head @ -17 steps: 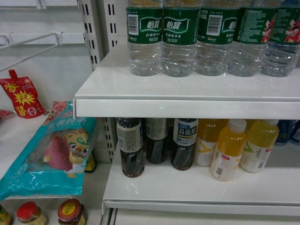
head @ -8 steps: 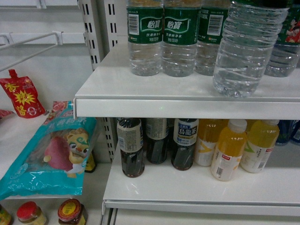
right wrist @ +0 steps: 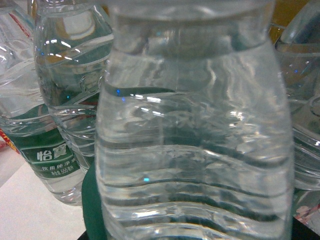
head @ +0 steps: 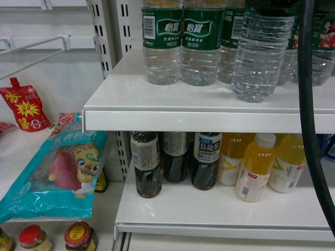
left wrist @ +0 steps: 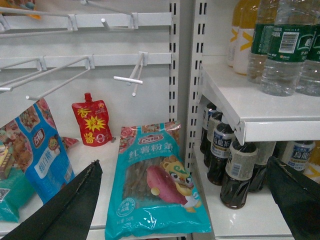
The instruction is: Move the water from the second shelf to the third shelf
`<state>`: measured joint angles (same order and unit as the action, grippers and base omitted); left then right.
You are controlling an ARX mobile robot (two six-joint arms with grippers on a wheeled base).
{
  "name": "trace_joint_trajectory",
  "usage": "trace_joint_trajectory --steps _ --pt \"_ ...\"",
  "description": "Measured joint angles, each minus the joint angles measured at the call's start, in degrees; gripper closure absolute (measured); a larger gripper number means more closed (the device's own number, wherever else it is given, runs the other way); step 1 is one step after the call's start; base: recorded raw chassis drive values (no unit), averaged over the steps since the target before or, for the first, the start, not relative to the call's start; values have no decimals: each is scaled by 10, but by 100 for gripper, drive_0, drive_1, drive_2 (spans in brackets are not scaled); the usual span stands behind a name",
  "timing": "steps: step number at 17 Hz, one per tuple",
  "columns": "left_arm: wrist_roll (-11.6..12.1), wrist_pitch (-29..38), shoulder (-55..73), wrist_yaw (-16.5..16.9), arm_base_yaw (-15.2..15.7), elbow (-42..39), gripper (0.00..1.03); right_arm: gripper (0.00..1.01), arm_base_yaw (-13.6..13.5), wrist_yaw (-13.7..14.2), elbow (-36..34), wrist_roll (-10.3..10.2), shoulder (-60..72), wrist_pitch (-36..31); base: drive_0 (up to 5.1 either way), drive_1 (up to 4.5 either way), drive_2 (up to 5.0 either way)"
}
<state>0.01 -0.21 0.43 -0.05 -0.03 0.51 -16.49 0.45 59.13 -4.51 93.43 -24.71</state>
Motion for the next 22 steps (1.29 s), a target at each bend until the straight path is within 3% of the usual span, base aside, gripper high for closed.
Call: trace_joint_trajectory --steps 8,13,17,22 --pt "0 0 0 0 0 0 5 58 -4 6 14 -2 11 6 0 0 0" --pt "0 0 0 0 0 0 5 1 -4 6 26 -2 15 3 0 0 0" --pt "0 0 0 0 0 0 5 3 -10 7 11 -2 -8 29 0 0 0" --pt "0 0 0 0 0 0 5 3 -9 -1 -89 -4 -120 52 0 0 0"
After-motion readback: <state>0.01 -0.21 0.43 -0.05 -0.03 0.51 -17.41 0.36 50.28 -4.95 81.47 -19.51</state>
